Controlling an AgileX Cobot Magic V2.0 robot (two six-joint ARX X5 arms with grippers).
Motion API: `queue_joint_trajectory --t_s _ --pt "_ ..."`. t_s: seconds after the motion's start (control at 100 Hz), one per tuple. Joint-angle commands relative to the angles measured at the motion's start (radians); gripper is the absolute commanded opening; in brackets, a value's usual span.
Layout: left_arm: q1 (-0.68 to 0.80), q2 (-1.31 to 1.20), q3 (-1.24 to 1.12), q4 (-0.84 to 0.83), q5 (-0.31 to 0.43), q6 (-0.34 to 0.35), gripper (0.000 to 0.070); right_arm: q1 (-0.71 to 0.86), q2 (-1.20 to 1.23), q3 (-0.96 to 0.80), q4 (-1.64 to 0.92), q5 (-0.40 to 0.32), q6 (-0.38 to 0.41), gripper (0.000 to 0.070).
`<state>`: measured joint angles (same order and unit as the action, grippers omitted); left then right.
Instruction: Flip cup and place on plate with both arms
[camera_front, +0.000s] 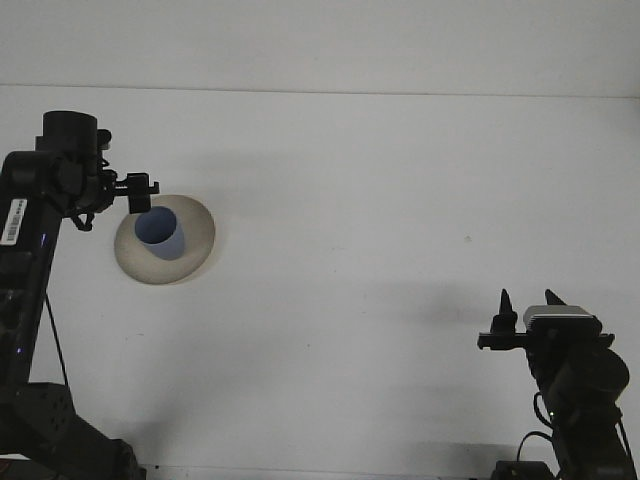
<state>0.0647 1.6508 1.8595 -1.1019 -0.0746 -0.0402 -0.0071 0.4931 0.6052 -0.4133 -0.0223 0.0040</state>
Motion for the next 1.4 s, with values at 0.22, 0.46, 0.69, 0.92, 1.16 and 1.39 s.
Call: queue_joint_trajectory --t_s 0.22,0.46,0.69,0.92,1.16,1.39 --pt "-0.043 -0.184 -0.075 0.064 0.060 -0.022 0.0470 0.001 0.003 0.010 0.009 0.004 -0.001 0.0456" --pt "-0.133 -0.392 -0.315 0.260 0.060 -0.023 0.0469 0.001 0.003 0.010 0.009 0.004 -0.001 0.0456" --pt "-0.198 -0.606 -0.623 0.517 0.060 -0.026 0.0469 0.001 0.003 0.010 0.008 0.004 -0.001 0.0456" --pt "-0.206 -0.807 -0.951 0.727 0.057 -0.027 0.0468 0.001 0.003 0.010 0.009 0.004 -0.001 0.0456" --pt "-0.206 -0.953 -1.174 0.879 0.051 -0.013 0.0463 0.001 0.003 0.010 0.009 0.004 -0.001 0.0456" --pt "-0.206 -1.012 -1.212 0.915 -0.002 -0.013 0.0463 0.001 0.003 0.010 0.010 0.004 -0.001 0.0456"
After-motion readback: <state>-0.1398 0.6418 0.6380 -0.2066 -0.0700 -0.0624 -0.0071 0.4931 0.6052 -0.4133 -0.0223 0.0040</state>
